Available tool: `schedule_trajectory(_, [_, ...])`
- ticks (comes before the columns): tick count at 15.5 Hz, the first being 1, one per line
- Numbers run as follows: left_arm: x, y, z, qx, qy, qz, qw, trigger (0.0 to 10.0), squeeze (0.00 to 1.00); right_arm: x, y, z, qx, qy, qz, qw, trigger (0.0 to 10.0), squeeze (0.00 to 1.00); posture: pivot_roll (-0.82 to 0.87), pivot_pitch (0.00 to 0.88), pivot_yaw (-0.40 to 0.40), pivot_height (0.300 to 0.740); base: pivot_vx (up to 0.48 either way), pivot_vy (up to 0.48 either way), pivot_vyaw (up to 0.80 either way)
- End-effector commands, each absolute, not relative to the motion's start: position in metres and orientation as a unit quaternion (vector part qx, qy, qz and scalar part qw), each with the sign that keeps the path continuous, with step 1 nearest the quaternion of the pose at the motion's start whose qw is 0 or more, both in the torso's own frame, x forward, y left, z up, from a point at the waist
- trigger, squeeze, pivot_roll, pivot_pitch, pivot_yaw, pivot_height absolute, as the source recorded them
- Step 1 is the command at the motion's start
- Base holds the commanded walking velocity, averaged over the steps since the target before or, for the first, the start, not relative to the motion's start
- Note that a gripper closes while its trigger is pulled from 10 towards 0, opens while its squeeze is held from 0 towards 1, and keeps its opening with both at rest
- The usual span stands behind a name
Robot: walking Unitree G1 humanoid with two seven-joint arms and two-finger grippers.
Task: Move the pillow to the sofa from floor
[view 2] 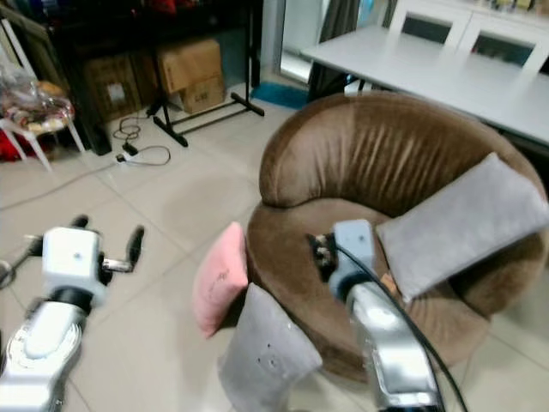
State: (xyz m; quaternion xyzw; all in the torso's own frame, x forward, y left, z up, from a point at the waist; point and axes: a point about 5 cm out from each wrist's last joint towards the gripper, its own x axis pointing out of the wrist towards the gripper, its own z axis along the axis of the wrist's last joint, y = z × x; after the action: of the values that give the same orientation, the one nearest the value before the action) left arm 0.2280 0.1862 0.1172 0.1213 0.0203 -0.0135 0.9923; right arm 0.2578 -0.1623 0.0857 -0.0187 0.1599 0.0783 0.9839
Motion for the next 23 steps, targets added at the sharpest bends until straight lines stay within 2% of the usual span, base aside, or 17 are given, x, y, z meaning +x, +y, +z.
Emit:
schedule_trajectory(1, [0.229, 0.1874, 0.1204, 0.133, 0.007, -0.008, 0.991, 10.0, 0.0, 0.2595, -0.1644, 0.0878, -0.006, 0.149, 0.075, 0.986, 10.0, 0.0, -0.09, 0.0, -0.039, 0.74, 0.0, 0.0, 0.0])
schedule_trajectory(4, [0.2306, 0.1884, 0.1199, 0.146, 0.006, -0.004, 0.989, 10.0, 0.0, 0.2635, -0.1696, 0.0881, 0.003, 0.144, 0.064, 0.988, 10.0, 0.0, -0.08, 0.0, -0.038, 0.74, 0.0, 0.0, 0.0])
schedule_trajectory(11, [0.2324, 0.1901, 0.1199, 0.144, -0.008, 0.011, 0.989, 10.0, 0.0, 0.2623, -0.1633, 0.0928, 0.011, 0.129, 0.075, 0.989, 10.0, 0.0, -0.08, 0.0, -0.044, 0.666, 0.0, 0.0, 0.0])
schedule_trajectory(13, [0.2318, 0.1892, 0.118, 0.117, 0.001, 0.006, 0.993, 10.0, 0.0, 0.2619, -0.1617, 0.095, 0.022, 0.124, 0.081, 0.989, 10.0, 0.0, -0.08, 0.0, -0.046, 0.656, 0.0, 0.0, 0.0])
schedule_trajectory(14, [0.2311, 0.1891, 0.1176, 0.105, 0.005, 0.002, 0.994, 10.0, 0.13, 0.2618, -0.1612, 0.0962, 0.028, 0.121, 0.081, 0.989, 10.0, 1.0, -0.08, 0.0, -0.047, 0.656, 0.0, 0.0, 0.0])
schedule_trajectory(16, [0.2312, 0.1885, 0.1174, 0.094, 0.007, -0.003, 0.996, 10.0, 0.61, 0.2623, -0.1609, 0.0971, 0.032, 0.12, 0.081, 0.989, 10.0, 1.0, -0.08, 0.0, -0.047, 0.656, 0.0, 0.0, 0.0])
schedule_trajectory(17, [0.2311, 0.1882, 0.1175, 0.09, 0.007, -0.005, 0.996, 10.0, 0.68, 0.2622, -0.1606, 0.0972, 0.034, 0.12, 0.082, 0.989, 10.0, 1.0, -0.08, 0.0, -0.046, 0.656, 0.0, 0.0, 0.0])
schedule_trajectory(18, [0.231, 0.1882, 0.1178, 0.088, 0.007, -0.004, 0.996, 10.0, 1.0, 0.2622, -0.1608, 0.0973, 0.028, 0.121, 0.08, 0.989, 10.0, 1.0, -0.08, 0.0, -0.046, 0.656, 0.0, 0.0, 0.0])
schedule_trajectory(19, [0.2313, 0.1897, 0.1184, 0.099, 0.005, 0.004, 0.995, 10.0, 1.0, 0.2624, -0.1607, 0.097, 0.02, 0.124, 0.079, 0.989, 10.0, 0.87, -0.08, 0.0, -0.046, 0.656, 0.0, 0.0, 0.0])
schedule_trajectory(20, [0.2319, 0.1913, 0.1188, 0.11, 0.002, 0.012, 0.994, 10.0, 1.0, 0.2627, -0.1603, 0.0968, 0.017, 0.125, 0.08, 0.989, 10.0, 0.0, -0.08, 0.0, -0.047, 0.656, 0.0, 0.0, 0.0])
schedule_trajectory(22, [0.2327, 0.1935, 0.1199, 0.115, -0.003, 0.023, 0.993, 10.0, 0.63, 0.2632, -0.1597, 0.0966, 0.014, 0.127, 0.082, 0.988, 10.0, 0.0, -0.08, 0.0, -0.049, 0.656, 0.0, 0.0, 0.0])
schedule_trajectory(23, [0.2327, 0.1938, 0.1202, 0.115, -0.004, 0.024, 0.993, 10.0, 0.49, 0.2632, -0.1596, 0.0965, 0.013, 0.127, 0.082, 0.988, 10.0, 0.0, -0.08, 0.0, -0.05, 0.656, 0.0, 0.0, 0.0])
